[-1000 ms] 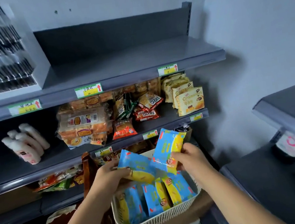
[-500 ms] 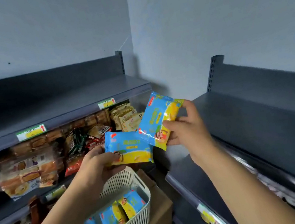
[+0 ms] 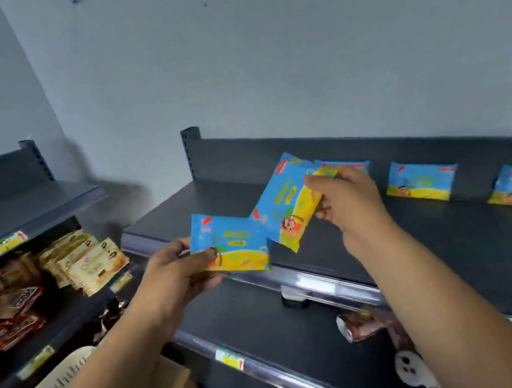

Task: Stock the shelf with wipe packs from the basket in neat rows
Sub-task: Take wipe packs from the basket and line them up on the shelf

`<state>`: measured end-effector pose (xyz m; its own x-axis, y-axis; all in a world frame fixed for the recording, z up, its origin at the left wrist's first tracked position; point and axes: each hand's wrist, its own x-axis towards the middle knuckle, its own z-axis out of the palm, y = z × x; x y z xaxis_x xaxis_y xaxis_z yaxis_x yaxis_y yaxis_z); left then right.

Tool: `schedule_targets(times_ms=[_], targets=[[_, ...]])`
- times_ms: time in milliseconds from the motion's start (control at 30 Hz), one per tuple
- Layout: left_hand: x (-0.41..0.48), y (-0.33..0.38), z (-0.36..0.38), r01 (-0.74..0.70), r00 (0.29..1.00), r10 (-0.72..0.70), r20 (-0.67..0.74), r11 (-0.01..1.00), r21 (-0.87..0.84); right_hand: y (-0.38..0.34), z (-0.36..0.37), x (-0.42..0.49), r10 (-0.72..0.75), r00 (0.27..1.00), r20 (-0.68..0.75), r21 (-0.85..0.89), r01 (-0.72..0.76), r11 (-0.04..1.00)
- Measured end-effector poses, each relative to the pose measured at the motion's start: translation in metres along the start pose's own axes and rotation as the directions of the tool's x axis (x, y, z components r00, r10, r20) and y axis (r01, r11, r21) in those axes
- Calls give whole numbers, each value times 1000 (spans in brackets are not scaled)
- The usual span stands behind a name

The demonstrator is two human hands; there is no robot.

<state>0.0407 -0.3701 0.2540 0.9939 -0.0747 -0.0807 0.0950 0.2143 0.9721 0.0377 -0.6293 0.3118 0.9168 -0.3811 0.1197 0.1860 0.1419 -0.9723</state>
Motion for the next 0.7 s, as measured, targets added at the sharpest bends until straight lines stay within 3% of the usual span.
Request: schedule_targets(times_ms=[167,300,433,533,700], targets=[[18,-2,77,12,999,-12,50,1000,-9,-20,-72,1,33,988,-149,69,-22,997],[41,1,125,43,991,-38,130,998,-40,-27,-105,2,21,985,-173,64,-10,998],[79,-5,158,59,984,-51,169,997,-42,-25,-125,13,22,977,-212,-38,-31,999],[109,-7,178,36,978,-44,203,998,47,-25,-131,29,44,972,-229,-105,-70,992],[163,-13,204,3,960,-48,277,987,163,-24,-128,65,26,974,-224,-360,-107,927]])
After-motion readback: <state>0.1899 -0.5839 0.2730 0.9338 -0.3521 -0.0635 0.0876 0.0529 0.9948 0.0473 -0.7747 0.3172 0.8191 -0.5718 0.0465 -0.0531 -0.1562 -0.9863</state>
